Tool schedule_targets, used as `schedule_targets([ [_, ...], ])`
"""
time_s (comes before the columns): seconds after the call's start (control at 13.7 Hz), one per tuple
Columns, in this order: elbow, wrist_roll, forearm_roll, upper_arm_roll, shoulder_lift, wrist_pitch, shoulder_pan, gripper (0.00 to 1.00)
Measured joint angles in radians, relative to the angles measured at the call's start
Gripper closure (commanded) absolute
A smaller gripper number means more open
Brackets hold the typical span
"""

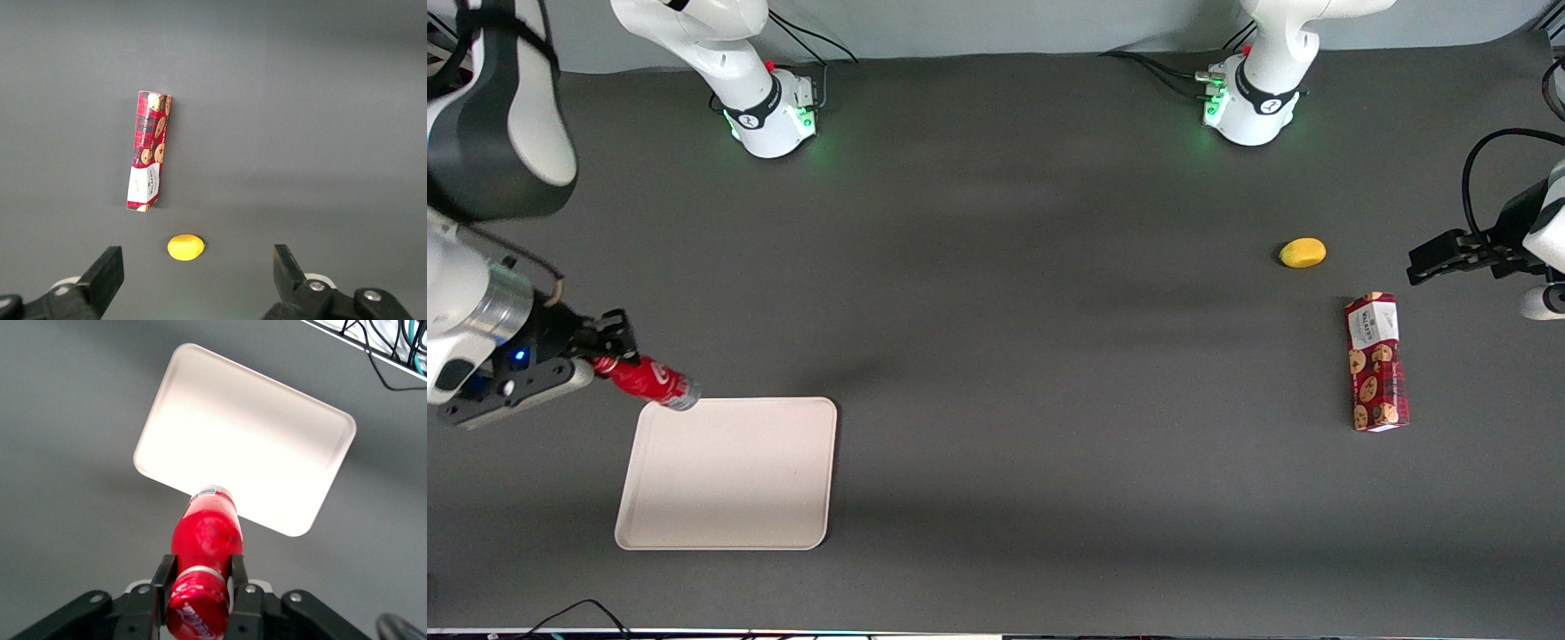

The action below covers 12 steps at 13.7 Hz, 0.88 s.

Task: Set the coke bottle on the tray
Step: 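Lift the bottle and carry it toward the white tray, then lower the held bottle onto the tray's surface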

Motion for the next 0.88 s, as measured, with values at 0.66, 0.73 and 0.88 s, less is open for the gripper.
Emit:
schedule_targets([
  [0.66, 0.092, -0.410, 0.001, -0.151, 0.276, 0.220, -0.034, 1.00],
  [0.73, 0.091, -0.423, 0.001, -0.152, 0.300, 0.249, -0.044, 1.00],
  [0.88, 0.089, -0.430, 0.006, -0.152, 0.335, 0.293, -0.057, 1.00],
])
